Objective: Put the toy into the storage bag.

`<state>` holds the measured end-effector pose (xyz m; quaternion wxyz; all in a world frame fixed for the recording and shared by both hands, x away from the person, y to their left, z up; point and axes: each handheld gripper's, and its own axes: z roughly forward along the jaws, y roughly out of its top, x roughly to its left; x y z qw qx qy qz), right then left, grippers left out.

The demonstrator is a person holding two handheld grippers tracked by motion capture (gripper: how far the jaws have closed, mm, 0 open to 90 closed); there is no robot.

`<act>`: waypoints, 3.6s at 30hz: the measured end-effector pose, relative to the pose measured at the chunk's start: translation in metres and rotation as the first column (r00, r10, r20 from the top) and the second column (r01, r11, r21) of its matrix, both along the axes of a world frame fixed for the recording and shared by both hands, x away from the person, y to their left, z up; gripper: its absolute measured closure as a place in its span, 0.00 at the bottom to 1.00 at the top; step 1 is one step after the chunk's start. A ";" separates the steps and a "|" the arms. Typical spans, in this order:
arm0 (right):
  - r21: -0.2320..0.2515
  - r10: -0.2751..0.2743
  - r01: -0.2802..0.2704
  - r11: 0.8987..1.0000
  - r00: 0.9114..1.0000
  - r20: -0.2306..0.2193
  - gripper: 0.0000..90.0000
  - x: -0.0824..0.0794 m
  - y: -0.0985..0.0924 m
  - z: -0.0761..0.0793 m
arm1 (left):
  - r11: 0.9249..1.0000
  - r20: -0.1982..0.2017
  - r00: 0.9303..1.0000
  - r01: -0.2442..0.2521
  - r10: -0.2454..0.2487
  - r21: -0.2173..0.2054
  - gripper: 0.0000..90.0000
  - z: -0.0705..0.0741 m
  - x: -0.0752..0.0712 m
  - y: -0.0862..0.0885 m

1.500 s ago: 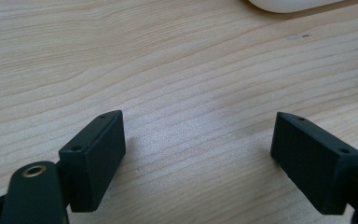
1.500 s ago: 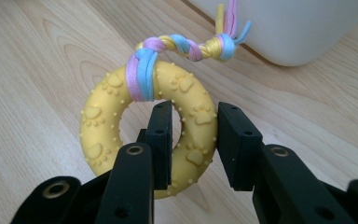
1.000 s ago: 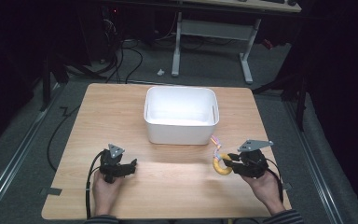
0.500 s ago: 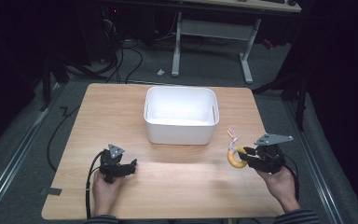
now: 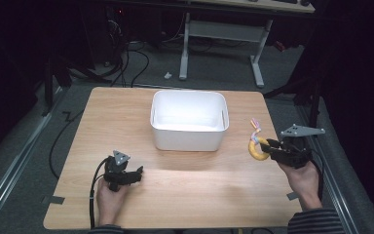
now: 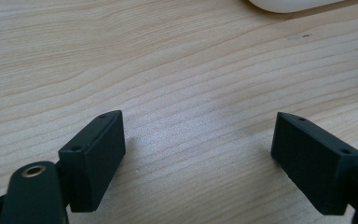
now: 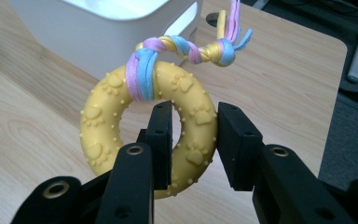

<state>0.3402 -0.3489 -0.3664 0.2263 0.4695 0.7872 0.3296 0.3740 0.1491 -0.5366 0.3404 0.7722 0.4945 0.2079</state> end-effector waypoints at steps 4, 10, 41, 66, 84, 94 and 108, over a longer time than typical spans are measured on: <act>0.007 0.001 -0.001 1.000 1.000 -0.005 0.75 0.006 0.002 0.004 | 1.000 0.000 1.000 -0.001 0.001 0.000 0.20 0.000 0.000 0.000; -0.013 0.014 -0.014 1.000 1.000 0.004 0.75 0.023 0.011 0.014 | 1.000 0.000 1.000 -0.002 0.002 -0.001 0.20 0.000 0.000 0.000; -0.013 0.052 -0.052 0.999 0.998 0.021 0.75 0.074 0.053 0.052 | 1.000 -0.001 1.000 0.000 0.000 0.000 0.20 0.000 0.000 0.000; -0.024 0.102 -0.102 0.995 0.995 0.002 0.75 0.107 0.101 0.049 | 1.000 -0.002 1.000 0.000 0.000 0.002 0.20 0.000 0.000 0.000; -0.050 0.127 -0.130 0.990 0.991 -0.050 0.75 0.132 0.137 0.025 | 1.000 0.000 1.000 -0.001 0.001 0.002 0.20 0.000 0.000 0.000; -0.075 0.145 -0.152 0.986 0.985 -0.090 0.75 0.141 0.157 0.007 | 1.000 0.000 1.000 -0.001 0.001 0.001 0.20 0.000 0.000 0.000; -0.092 0.152 -0.167 0.982 0.976 -0.156 0.75 0.147 0.171 -0.014 | 1.000 0.000 1.000 -0.001 0.001 0.001 0.20 0.000 0.000 0.000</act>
